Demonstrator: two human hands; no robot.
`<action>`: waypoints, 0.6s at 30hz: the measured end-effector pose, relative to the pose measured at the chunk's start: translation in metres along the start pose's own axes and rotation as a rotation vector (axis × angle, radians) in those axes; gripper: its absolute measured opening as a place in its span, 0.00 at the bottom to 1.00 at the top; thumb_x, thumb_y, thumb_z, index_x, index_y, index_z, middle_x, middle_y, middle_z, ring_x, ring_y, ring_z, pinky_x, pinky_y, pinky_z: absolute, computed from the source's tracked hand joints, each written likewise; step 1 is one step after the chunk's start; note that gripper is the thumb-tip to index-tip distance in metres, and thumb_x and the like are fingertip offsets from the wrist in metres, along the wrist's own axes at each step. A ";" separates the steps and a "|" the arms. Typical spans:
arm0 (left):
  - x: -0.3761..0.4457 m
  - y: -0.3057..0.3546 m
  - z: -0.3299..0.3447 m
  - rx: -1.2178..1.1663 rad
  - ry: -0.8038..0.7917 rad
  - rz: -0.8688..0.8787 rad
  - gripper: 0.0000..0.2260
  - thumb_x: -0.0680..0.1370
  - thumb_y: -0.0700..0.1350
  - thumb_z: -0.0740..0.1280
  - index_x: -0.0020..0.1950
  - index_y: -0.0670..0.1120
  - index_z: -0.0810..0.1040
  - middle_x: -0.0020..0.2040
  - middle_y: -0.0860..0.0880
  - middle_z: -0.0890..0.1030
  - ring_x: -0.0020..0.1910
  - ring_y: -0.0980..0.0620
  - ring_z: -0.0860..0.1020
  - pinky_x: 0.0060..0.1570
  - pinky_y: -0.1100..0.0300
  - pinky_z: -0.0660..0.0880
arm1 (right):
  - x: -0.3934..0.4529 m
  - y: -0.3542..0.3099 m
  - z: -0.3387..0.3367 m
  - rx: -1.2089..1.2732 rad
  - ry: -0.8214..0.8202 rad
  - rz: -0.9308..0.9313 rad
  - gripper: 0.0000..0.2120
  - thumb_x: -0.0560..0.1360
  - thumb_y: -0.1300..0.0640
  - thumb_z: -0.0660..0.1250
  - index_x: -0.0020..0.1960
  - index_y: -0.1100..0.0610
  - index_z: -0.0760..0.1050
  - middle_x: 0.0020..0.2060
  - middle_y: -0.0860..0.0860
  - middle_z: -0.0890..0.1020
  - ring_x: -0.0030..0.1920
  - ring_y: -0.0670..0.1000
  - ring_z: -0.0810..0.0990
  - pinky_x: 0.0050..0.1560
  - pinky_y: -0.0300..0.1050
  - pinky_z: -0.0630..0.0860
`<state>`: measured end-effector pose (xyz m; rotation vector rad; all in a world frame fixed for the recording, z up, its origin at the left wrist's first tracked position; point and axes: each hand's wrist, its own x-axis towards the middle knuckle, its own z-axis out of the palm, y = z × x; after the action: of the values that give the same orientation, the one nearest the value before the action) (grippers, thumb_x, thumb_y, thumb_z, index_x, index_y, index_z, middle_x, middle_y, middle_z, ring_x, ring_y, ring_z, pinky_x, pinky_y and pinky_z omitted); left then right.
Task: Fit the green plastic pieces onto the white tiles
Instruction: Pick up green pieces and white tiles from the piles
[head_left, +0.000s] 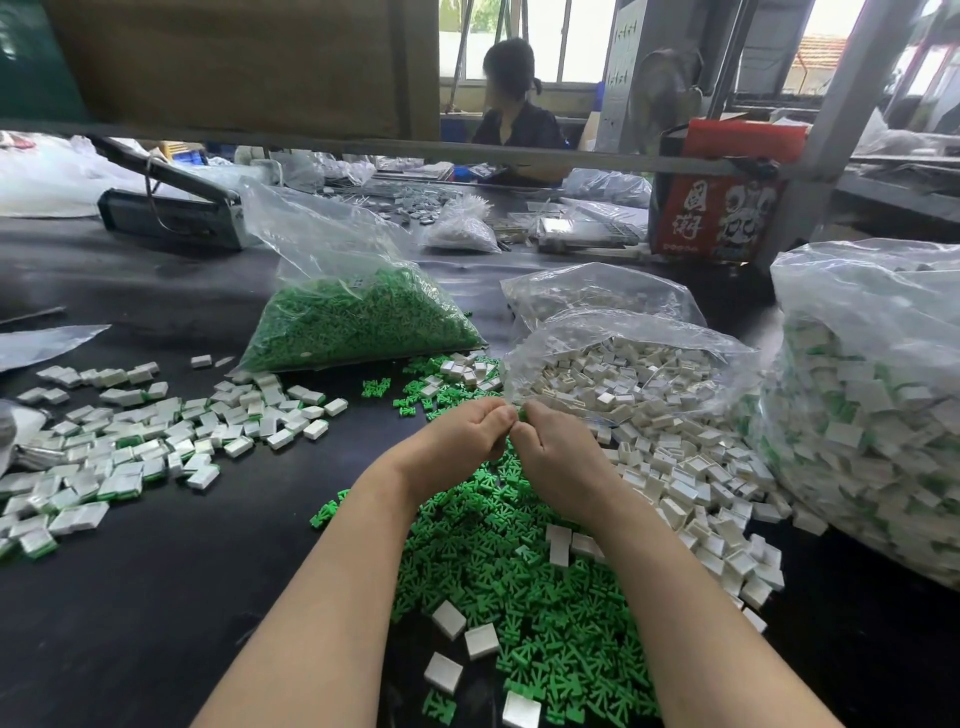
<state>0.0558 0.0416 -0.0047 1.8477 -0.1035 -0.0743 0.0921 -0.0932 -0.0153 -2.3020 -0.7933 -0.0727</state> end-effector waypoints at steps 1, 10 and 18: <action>0.000 -0.001 0.000 0.009 -0.004 -0.003 0.11 0.85 0.42 0.54 0.46 0.43 0.72 0.41 0.44 0.70 0.41 0.49 0.67 0.43 0.58 0.67 | 0.000 0.001 0.000 -0.021 0.002 0.001 0.12 0.80 0.56 0.55 0.37 0.51 0.63 0.33 0.48 0.71 0.38 0.53 0.70 0.38 0.47 0.60; 0.005 -0.016 -0.002 -0.015 -0.029 -0.066 0.08 0.84 0.44 0.56 0.49 0.48 0.73 0.51 0.45 0.73 0.53 0.49 0.70 0.66 0.44 0.68 | 0.000 0.006 0.004 -0.148 -0.046 0.002 0.10 0.80 0.53 0.55 0.42 0.56 0.67 0.38 0.52 0.74 0.41 0.54 0.72 0.41 0.47 0.63; 0.009 -0.023 -0.001 0.082 -0.031 -0.077 0.11 0.85 0.45 0.55 0.50 0.46 0.75 0.42 0.60 0.67 0.41 0.67 0.69 0.43 0.73 0.69 | 0.001 0.011 0.009 -0.202 -0.060 0.033 0.14 0.80 0.53 0.55 0.36 0.50 0.61 0.32 0.46 0.67 0.39 0.52 0.69 0.39 0.47 0.59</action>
<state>0.0656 0.0483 -0.0268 1.9331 -0.0582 -0.1547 0.0974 -0.0935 -0.0285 -2.5175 -0.8101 -0.0728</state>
